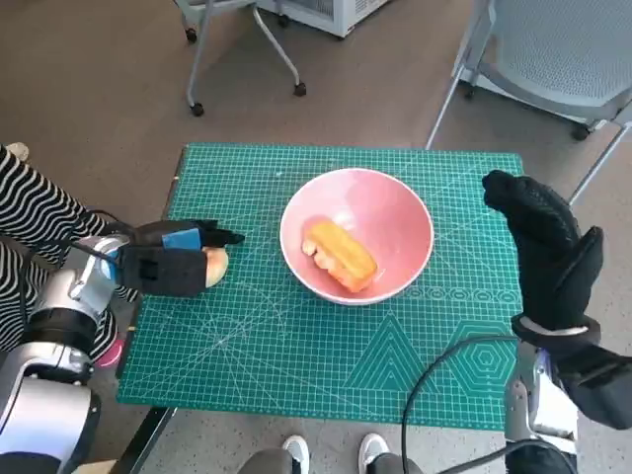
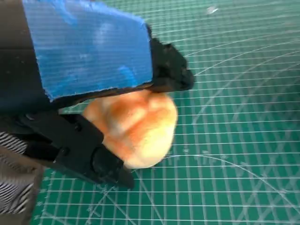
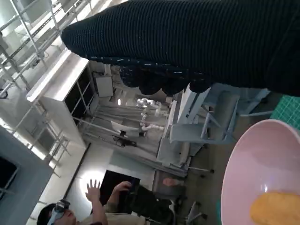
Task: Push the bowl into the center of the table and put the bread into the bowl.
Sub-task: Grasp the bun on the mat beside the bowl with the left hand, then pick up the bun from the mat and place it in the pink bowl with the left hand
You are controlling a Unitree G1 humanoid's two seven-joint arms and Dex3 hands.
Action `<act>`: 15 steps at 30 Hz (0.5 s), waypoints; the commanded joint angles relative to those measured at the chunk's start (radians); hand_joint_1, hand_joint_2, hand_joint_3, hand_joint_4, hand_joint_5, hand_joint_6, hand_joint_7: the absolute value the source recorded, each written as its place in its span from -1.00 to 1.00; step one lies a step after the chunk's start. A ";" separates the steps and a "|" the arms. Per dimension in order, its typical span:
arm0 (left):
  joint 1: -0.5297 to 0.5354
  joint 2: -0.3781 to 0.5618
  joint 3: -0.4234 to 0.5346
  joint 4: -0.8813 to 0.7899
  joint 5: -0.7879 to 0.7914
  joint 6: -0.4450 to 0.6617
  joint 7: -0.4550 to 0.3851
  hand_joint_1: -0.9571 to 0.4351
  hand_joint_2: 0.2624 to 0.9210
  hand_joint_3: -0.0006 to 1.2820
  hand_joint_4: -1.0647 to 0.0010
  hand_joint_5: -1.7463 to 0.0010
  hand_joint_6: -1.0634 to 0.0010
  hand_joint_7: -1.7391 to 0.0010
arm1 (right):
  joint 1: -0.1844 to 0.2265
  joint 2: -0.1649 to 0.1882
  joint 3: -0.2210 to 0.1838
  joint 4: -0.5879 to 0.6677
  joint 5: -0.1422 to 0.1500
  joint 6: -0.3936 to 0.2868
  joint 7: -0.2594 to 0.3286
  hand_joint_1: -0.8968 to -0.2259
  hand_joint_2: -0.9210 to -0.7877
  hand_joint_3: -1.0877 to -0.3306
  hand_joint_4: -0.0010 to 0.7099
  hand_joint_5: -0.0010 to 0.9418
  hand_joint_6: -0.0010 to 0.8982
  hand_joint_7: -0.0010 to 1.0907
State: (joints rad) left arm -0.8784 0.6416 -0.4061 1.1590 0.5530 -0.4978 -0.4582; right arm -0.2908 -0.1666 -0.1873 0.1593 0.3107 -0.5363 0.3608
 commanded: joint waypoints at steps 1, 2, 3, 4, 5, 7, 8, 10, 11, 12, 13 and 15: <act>-0.007 -0.015 -0.023 0.022 0.023 0.057 -0.017 0.61 0.91 -0.96 0.05 0.96 -0.17 0.94 | 0.031 -0.006 0.003 -0.002 -0.003 0.020 0.006 -0.37 -1.00 0.01 -0.40 -1.00 -0.74 -0.02; -0.007 -0.015 -0.025 0.021 0.022 0.060 -0.018 0.62 0.94 -0.96 -0.07 0.96 -0.25 0.93 | 0.032 -0.007 0.003 -0.003 -0.002 0.020 0.007 -0.37 -1.00 0.01 -0.40 -1.00 -0.74 -0.02; -0.009 -0.013 -0.026 0.021 0.020 0.064 -0.018 0.62 0.96 -0.95 -0.14 0.96 -0.31 0.93 | 0.033 -0.007 0.002 -0.004 -0.001 0.021 0.007 -0.37 -1.00 0.01 -0.40 -1.00 -0.74 -0.02; -0.010 -0.008 -0.024 0.017 0.017 0.063 -0.017 0.35 0.98 -0.86 -0.32 0.93 -0.21 0.39 | 0.035 -0.008 0.002 -0.006 0.000 0.021 0.008 -0.37 -1.00 0.01 -0.40 -1.00 -0.74 -0.02; -0.011 -0.005 -0.022 0.014 0.014 0.063 -0.017 0.35 0.98 -0.85 -0.30 0.68 -0.17 0.22 | 0.037 -0.008 0.001 -0.007 0.001 0.022 0.009 -0.37 -1.00 0.01 -0.40 -1.00 -0.74 -0.02; -0.016 0.004 -0.014 0.004 0.003 0.055 -0.015 0.37 0.99 -0.82 -0.24 0.06 -0.07 -0.19 | 0.040 -0.010 -0.001 -0.010 0.002 0.023 0.010 -0.36 -1.00 0.01 -0.40 -1.00 -0.74 -0.02; -0.019 0.013 0.000 -0.010 -0.013 0.045 -0.024 0.37 0.99 -0.82 -0.24 -0.02 -0.06 -0.25 | 0.041 -0.011 -0.002 -0.011 0.004 0.024 0.012 -0.36 -1.00 0.01 -0.40 -1.00 -0.73 -0.02; -0.023 0.028 0.028 -0.042 -0.048 0.028 -0.045 0.38 1.00 -0.85 -0.28 -0.21 -0.09 -0.32 | 0.043 -0.013 -0.004 -0.012 0.008 0.027 0.014 -0.36 -1.00 0.01 -0.40 -1.00 -0.73 -0.02; -0.023 0.033 0.041 -0.059 -0.063 0.022 -0.056 0.38 1.00 -0.86 -0.29 -0.23 -0.10 -0.32 | 0.043 -0.014 -0.005 -0.012 0.009 0.028 0.016 -0.36 -1.00 0.01 -0.40 -1.00 -0.73 -0.02; -0.020 0.044 0.067 -0.094 -0.098 0.009 -0.080 0.38 1.00 -0.87 -0.31 -0.27 -0.11 -0.33 | 0.042 -0.015 -0.006 -0.010 0.011 0.029 0.017 -0.36 -1.00 0.01 -0.40 -1.00 -0.73 -0.03; -0.017 0.051 0.086 -0.122 -0.123 0.003 -0.098 0.38 1.00 -0.89 -0.33 -0.29 -0.13 -0.32 | 0.041 -0.016 -0.008 -0.008 0.013 0.029 0.018 -0.36 -1.00 0.01 -0.40 -1.00 -0.73 -0.03; -0.010 0.064 0.126 -0.188 -0.178 -0.002 -0.139 0.38 1.00 -0.90 -0.35 -0.31 -0.15 -0.31 | 0.039 -0.018 -0.010 -0.001 0.016 0.030 0.021 -0.37 -1.00 0.01 -0.40 -1.00 -0.73 -0.03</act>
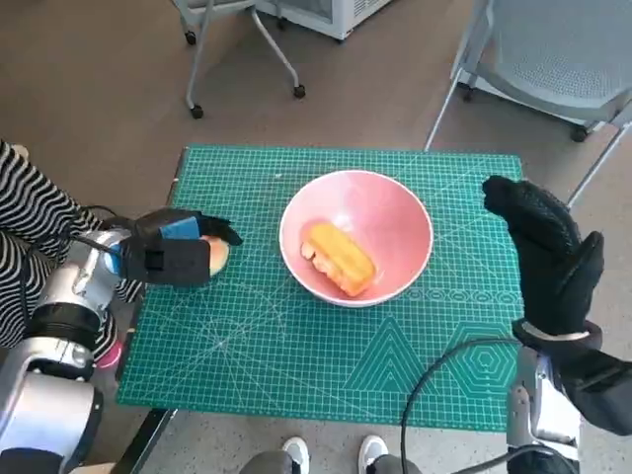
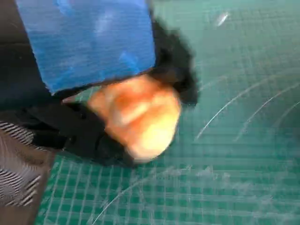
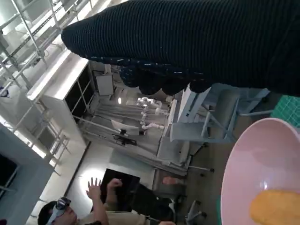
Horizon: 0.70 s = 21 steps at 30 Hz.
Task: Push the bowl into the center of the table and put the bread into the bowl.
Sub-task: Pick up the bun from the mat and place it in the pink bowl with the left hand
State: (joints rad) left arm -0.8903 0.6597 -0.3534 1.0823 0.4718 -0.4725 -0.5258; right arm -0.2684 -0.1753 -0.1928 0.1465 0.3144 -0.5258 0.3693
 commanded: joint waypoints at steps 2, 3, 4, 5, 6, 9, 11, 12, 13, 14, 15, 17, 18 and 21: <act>0.011 0.054 0.109 -0.180 -0.146 -0.024 -0.105 0.38 1.00 -0.91 -0.36 -0.33 -0.16 -0.30 | 0.013 -0.008 -0.004 0.017 0.011 0.018 0.012 -0.37 -1.00 0.01 -0.40 -1.00 -0.73 -0.03; 0.015 0.057 0.134 -0.223 -0.180 -0.024 -0.121 0.38 1.00 -0.91 -0.37 -0.33 -0.16 -0.30 | 0.009 -0.006 -0.001 0.020 0.007 0.018 0.010 -0.37 -1.00 0.01 -0.40 -1.00 -0.73 -0.03; 0.019 0.057 0.151 -0.254 -0.205 -0.021 -0.132 0.38 0.99 -0.91 -0.37 -0.33 -0.16 -0.30 | 0.005 -0.004 0.000 0.025 0.004 0.017 0.008 -0.36 -1.00 0.01 -0.40 -1.00 -0.73 -0.03; 0.019 0.055 0.171 -0.288 -0.234 -0.016 -0.143 0.38 0.99 -0.91 -0.37 -0.33 -0.16 -0.30 | 0.000 -0.002 0.003 0.029 -0.001 0.017 0.005 -0.36 -1.00 0.01 -0.40 -1.00 -0.73 -0.03; 0.021 0.054 0.185 -0.314 -0.254 -0.010 -0.152 0.38 0.99 -0.92 -0.39 -0.32 -0.17 -0.30 | -0.004 -0.001 0.005 0.033 -0.005 0.017 0.003 -0.36 -1.00 0.01 -0.40 -1.00 -0.73 -0.03; 0.010 0.038 0.224 -0.392 -0.317 0.010 -0.170 0.38 0.99 -0.93 -0.41 -0.30 -0.19 -0.30 | -0.019 0.005 0.013 0.044 -0.017 0.018 -0.005 -0.37 -1.00 0.00 -0.40 -1.00 -0.74 -0.03; -0.003 0.024 0.244 -0.430 -0.354 0.010 -0.176 0.38 0.99 -0.93 -0.41 -0.31 -0.21 -0.28 | -0.027 0.008 0.018 0.050 -0.024 0.018 -0.009 -0.37 -1.00 -0.01 -0.41 -1.00 -0.74 -0.03; -0.009 0.017 0.250 -0.443 -0.365 0.011 -0.176 0.38 0.98 -0.93 -0.41 -0.31 -0.21 -0.27 | -0.031 0.009 0.020 0.053 -0.027 0.017 -0.010 -0.37 -1.00 -0.01 -0.41 -1.00 -0.74 -0.03; -0.017 0.006 0.254 -0.456 -0.373 0.007 -0.171 0.38 0.98 -0.94 -0.43 -0.30 -0.23 -0.26 | -0.035 0.010 0.022 0.056 -0.030 0.016 -0.011 -0.37 -1.00 -0.01 -0.41 -1.00 -0.75 -0.02; -0.022 -0.002 0.257 -0.466 -0.378 0.005 -0.167 0.38 0.97 -0.94 -0.43 -0.30 -0.23 -0.26 | -0.037 0.010 0.023 0.058 -0.032 0.016 -0.012 -0.37 -1.00 -0.02 -0.41 -1.00 -0.75 -0.02; -0.033 -0.018 0.258 -0.479 -0.384 -0.003 -0.158 0.38 0.97 -0.94 -0.44 -0.30 -0.24 -0.25 | -0.042 0.011 0.026 0.060 -0.036 0.016 -0.014 -0.37 -1.00 -0.02 -0.41 -1.00 -0.75 -0.02; -0.048 -0.045 0.258 -0.502 -0.387 -0.014 -0.141 0.38 0.97 -0.94 -0.44 -0.32 -0.26 -0.21 | -0.047 0.012 0.031 0.062 -0.040 0.017 -0.017 -0.38 -1.00 -0.03 -0.41 -1.00 -0.79 0.03; -0.052 -0.055 0.257 -0.512 -0.385 -0.017 -0.134 0.38 0.96 -0.94 -0.45 -0.33 -0.27 -0.20 | -0.049 0.012 0.032 0.063 -0.041 0.016 -0.018 -0.38 -1.00 -0.03 -0.41 -1.00 -0.80 0.04; -0.070 -0.098 0.242 -0.569 -0.360 -0.010 -0.097 0.38 0.94 -0.94 -0.47 -0.33 -0.32 -0.15 | -0.052 0.013 0.038 0.057 -0.047 0.020 -0.022 -0.36 -1.00 -0.04 -0.42 -1.00 -0.82 0.06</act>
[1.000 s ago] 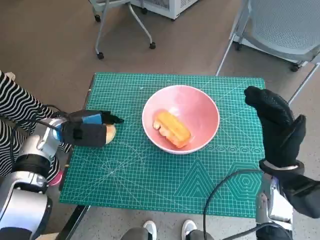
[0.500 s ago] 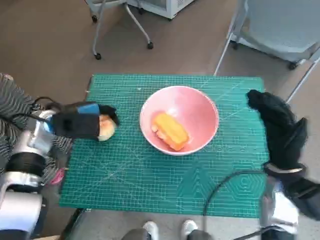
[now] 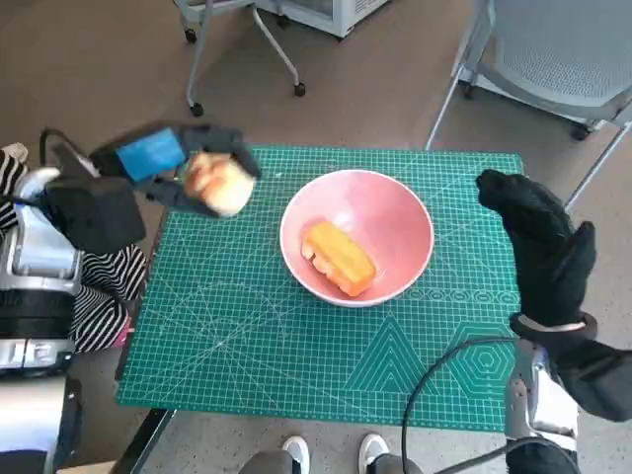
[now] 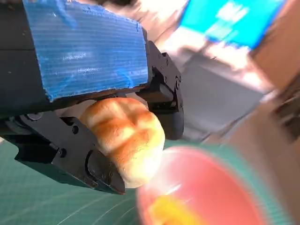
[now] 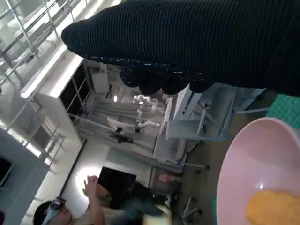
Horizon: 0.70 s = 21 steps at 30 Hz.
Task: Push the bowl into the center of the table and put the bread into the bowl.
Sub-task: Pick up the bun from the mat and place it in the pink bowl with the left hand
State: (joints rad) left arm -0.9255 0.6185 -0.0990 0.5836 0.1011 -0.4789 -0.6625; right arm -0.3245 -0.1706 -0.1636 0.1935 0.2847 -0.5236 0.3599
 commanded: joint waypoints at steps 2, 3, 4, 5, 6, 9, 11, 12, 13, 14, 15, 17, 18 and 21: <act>-0.044 -0.081 -0.021 -0.101 0.028 0.005 0.061 0.38 0.94 -0.93 -0.44 -0.35 -0.32 -0.14 | 0.003 0.009 0.011 0.007 -0.020 0.020 -0.014 -0.36 -1.00 -0.05 -0.42 -1.00 -0.83 0.08; -0.047 -0.091 -0.024 -0.114 0.035 0.009 0.069 0.38 0.94 -0.93 -0.43 -0.35 -0.31 -0.15 | 0.003 0.009 0.012 0.006 -0.021 0.020 -0.015 -0.35 -1.00 -0.05 -0.42 -1.00 -0.83 0.08; -0.050 -0.107 -0.031 -0.131 0.044 0.014 0.079 0.38 0.94 -0.92 -0.42 -0.36 -0.30 -0.17 | 0.003 0.010 0.013 0.006 -0.023 0.020 -0.015 -0.35 -1.00 -0.05 -0.42 -1.00 -0.83 0.08; -0.051 -0.117 -0.036 -0.144 0.050 0.018 0.087 0.38 0.93 -0.91 -0.42 -0.33 -0.29 -0.20 | 0.003 0.010 0.014 0.005 -0.024 0.020 -0.016 -0.35 -1.00 -0.06 -0.41 -1.00 -0.84 0.09; -0.052 -0.137 -0.048 -0.161 0.064 0.020 0.100 0.38 0.93 -0.91 -0.41 -0.33 -0.28 -0.22 | 0.004 0.011 0.015 0.004 -0.026 0.019 -0.016 -0.35 -1.00 -0.06 -0.41 -0.99 -0.84 0.09; -0.051 -0.180 -0.078 -0.187 0.103 0.023 0.125 0.38 0.93 -0.91 -0.42 -0.24 -0.29 -0.30 | 0.005 0.013 0.018 0.003 -0.031 0.016 -0.017 -0.35 -1.00 -0.06 -0.41 -0.99 -0.85 0.10; -0.050 -0.209 -0.111 -0.187 0.142 0.023 0.141 0.38 0.95 -0.93 -0.42 -0.22 -0.28 -0.31 | 0.009 0.013 0.019 -0.001 -0.035 0.015 -0.019 -0.35 -1.00 -0.06 -0.41 -0.99 -0.85 0.11; -0.055 -0.224 -0.128 -0.174 0.159 0.020 0.147 0.38 0.96 -0.94 -0.42 -0.22 -0.28 -0.32 | 0.010 0.013 0.020 -0.003 -0.037 0.015 -0.019 -0.35 -1.00 -0.06 -0.41 -0.99 -0.85 0.11; -0.058 -0.234 -0.139 -0.164 0.170 0.017 0.151 0.38 0.97 -0.95 -0.41 -0.24 -0.27 -0.31 | 0.011 0.013 0.021 -0.004 -0.038 0.015 -0.020 -0.35 -1.00 -0.06 -0.41 -0.99 -0.85 0.11; -0.064 -0.247 -0.153 -0.143 0.183 0.010 0.155 0.38 0.98 -0.95 -0.40 -0.25 -0.27 -0.30 | 0.012 0.013 0.021 -0.005 -0.039 0.016 -0.021 -0.35 -1.00 -0.06 -0.41 -0.99 -0.86 0.11; -0.068 -0.255 -0.162 -0.127 0.191 0.005 0.158 0.38 0.99 -0.95 -0.39 -0.27 -0.26 -0.29 | 0.013 0.013 0.021 -0.006 -0.040 0.016 -0.022 -0.35 -1.00 -0.06 -0.41 -0.99 -0.86 0.12; -0.084 -0.280 -0.191 -0.070 0.223 -0.019 0.177 0.38 0.99 -0.94 -0.37 -0.34 -0.26 -0.24 | 0.014 0.014 0.022 -0.009 -0.040 0.018 -0.024 -0.34 -1.00 -0.07 -0.41 -1.00 -0.86 0.12; -0.092 -0.294 -0.204 -0.042 0.235 -0.025 0.183 0.38 0.99 -0.94 -0.37 -0.35 -0.26 -0.23 | 0.016 0.013 0.022 -0.012 -0.040 0.020 -0.025 -0.34 -1.00 -0.07 -0.41 -1.00 -0.87 0.13; -0.109 -0.322 -0.228 0.017 0.260 -0.034 0.197 0.37 1.00 -0.92 -0.34 -0.39 -0.23 -0.23 | 0.021 0.013 0.022 -0.021 -0.041 0.024 -0.029 -0.33 -1.00 -0.07 -0.41 -1.00 -0.87 0.14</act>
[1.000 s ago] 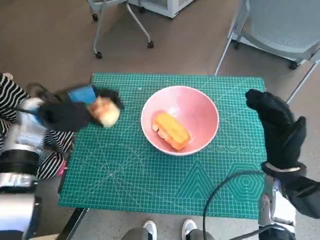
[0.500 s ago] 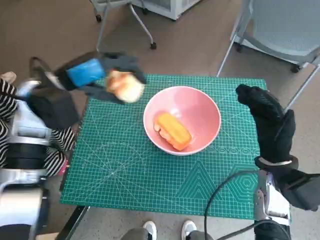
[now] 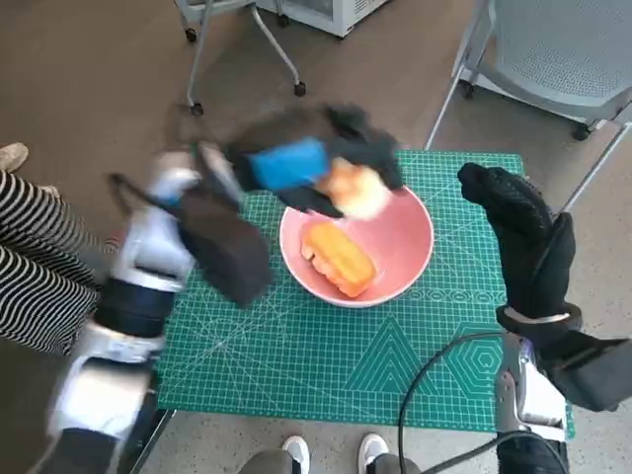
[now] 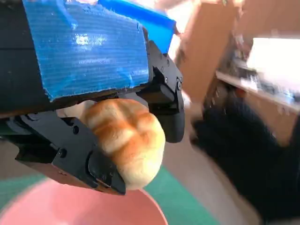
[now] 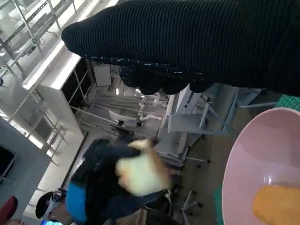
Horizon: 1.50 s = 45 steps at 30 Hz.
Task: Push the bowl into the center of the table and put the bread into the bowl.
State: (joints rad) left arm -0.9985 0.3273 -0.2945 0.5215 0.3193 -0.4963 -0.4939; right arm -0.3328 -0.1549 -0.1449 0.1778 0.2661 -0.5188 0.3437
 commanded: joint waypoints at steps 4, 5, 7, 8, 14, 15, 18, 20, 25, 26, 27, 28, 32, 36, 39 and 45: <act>-0.071 -0.073 -0.062 0.188 0.076 -0.016 0.050 0.38 1.00 -0.87 -0.30 -0.36 -0.13 -0.34 | 0.034 -0.002 0.003 -0.016 -0.027 0.024 -0.022 -0.33 -1.00 -0.06 -0.41 -0.99 -0.87 0.15; -0.079 -0.084 -0.068 0.222 0.082 -0.022 0.057 0.38 1.00 -0.87 -0.29 -0.36 -0.12 -0.35 | 0.035 -0.002 0.003 -0.019 -0.030 0.024 -0.026 -0.33 -1.00 -0.05 -0.40 -0.99 -0.87 0.15; -0.091 -0.101 -0.077 0.277 0.094 -0.037 0.072 0.38 1.00 -0.86 -0.28 -0.35 -0.09 -0.39 | 0.038 -0.001 0.002 -0.022 -0.036 0.024 -0.032 -0.33 -1.00 -0.05 -0.40 -0.99 -0.87 0.16; -0.096 -0.108 -0.081 0.301 0.100 -0.044 0.080 0.38 1.00 -0.85 -0.28 -0.35 -0.08 -0.40 | 0.040 -0.001 0.001 -0.023 -0.038 0.023 -0.035 -0.33 -1.00 -0.05 -0.40 -0.99 -0.87 0.16; -0.113 -0.140 -0.119 0.419 0.143 -0.016 0.092 0.38 1.00 -0.70 -0.12 -0.48 0.16 -0.52 | 0.049 -0.002 -0.006 -0.021 -0.051 0.008 -0.046 -0.35 -1.00 -0.04 -0.39 -0.99 -0.86 0.16; -0.115 -0.142 -0.124 0.431 0.145 -0.005 0.081 0.35 0.91 -0.65 0.05 -0.33 0.28 -0.43 | 0.051 -0.001 -0.007 -0.023 -0.052 0.005 -0.048 -0.35 -1.00 -0.04 -0.39 -0.99 -0.86 0.16; -0.120 -0.143 -0.126 0.455 0.133 0.031 0.032 0.27 0.89 -0.78 0.30 0.50 0.32 0.31 | 0.055 0.000 -0.008 -0.027 -0.049 0.000 -0.051 -0.36 -1.00 -0.04 -0.38 -0.98 -0.86 0.16; -0.117 -0.138 -0.117 0.452 0.113 0.063 -0.017 0.22 0.92 -0.87 0.47 0.74 0.35 0.59 | 0.056 -0.001 -0.010 -0.030 -0.042 -0.001 -0.051 -0.37 -1.00 -0.03 -0.37 -0.98 -0.87 0.15; -0.098 -0.123 -0.094 0.429 0.089 0.065 -0.047 0.01 0.93 -0.95 0.86 0.96 0.51 0.90 | 0.056 0.001 -0.014 -0.035 -0.035 0.002 -0.054 -0.38 -1.00 -0.02 -0.36 -0.98 -0.87 0.14; -0.090 -0.117 -0.087 0.428 0.082 0.040 -0.036 -0.03 0.94 -0.96 0.89 0.98 0.52 0.92 | 0.056 0.002 -0.014 -0.032 -0.032 0.000 -0.053 -0.38 -1.00 -0.02 -0.36 -0.98 -0.86 0.14; -0.084 -0.112 -0.082 0.427 0.076 0.022 -0.028 -0.05 0.94 -0.96 0.90 0.98 0.52 0.93 | 0.055 0.003 -0.015 -0.031 -0.031 -0.001 -0.053 -0.38 -1.00 -0.01 -0.36 -0.98 -0.86 0.14; -0.077 -0.106 -0.070 0.431 0.065 -0.008 -0.017 -0.08 0.94 -0.97 0.92 0.99 0.53 0.94 | 0.055 0.004 -0.015 -0.030 -0.028 -0.001 -0.052 -0.38 -1.00 -0.01 -0.36 -0.98 -0.86 0.14; -0.060 -0.090 -0.021 0.449 0.011 -0.064 -0.015 -0.22 0.96 -0.97 0.98 1.00 0.56 0.97 | 0.053 0.010 -0.015 -0.030 -0.022 -0.002 -0.053 -0.37 -1.00 0.00 -0.36 -0.98 -0.85 0.13; -0.043 -0.075 0.049 0.457 -0.078 -0.098 -0.045 -0.32 0.97 -0.98 0.99 1.00 0.61 0.99 | 0.050 0.014 -0.014 -0.035 -0.019 0.000 -0.055 -0.37 -1.00 0.00 -0.36 -0.98 -0.85 0.12; -0.036 -0.070 0.076 0.458 -0.116 -0.113 -0.062 -0.37 0.99 -0.96 1.00 1.00 0.63 1.00 | 0.048 0.015 -0.014 -0.036 -0.018 0.001 -0.056 -0.36 -1.00 0.00 -0.36 -0.98 -0.84 0.12; -0.035 -0.070 0.082 0.461 -0.122 -0.118 -0.072 -0.39 1.00 -0.95 1.00 1.00 0.63 1.00 | 0.048 0.015 -0.014 -0.036 -0.018 0.001 -0.056 -0.36 -1.00 0.00 -0.36 -0.99 -0.83 0.11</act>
State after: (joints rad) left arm -1.0475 0.2584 -0.2195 0.9720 0.2138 -0.6019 -0.5529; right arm -0.2962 -0.1478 -0.1560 0.1389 0.2399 -0.5259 0.2932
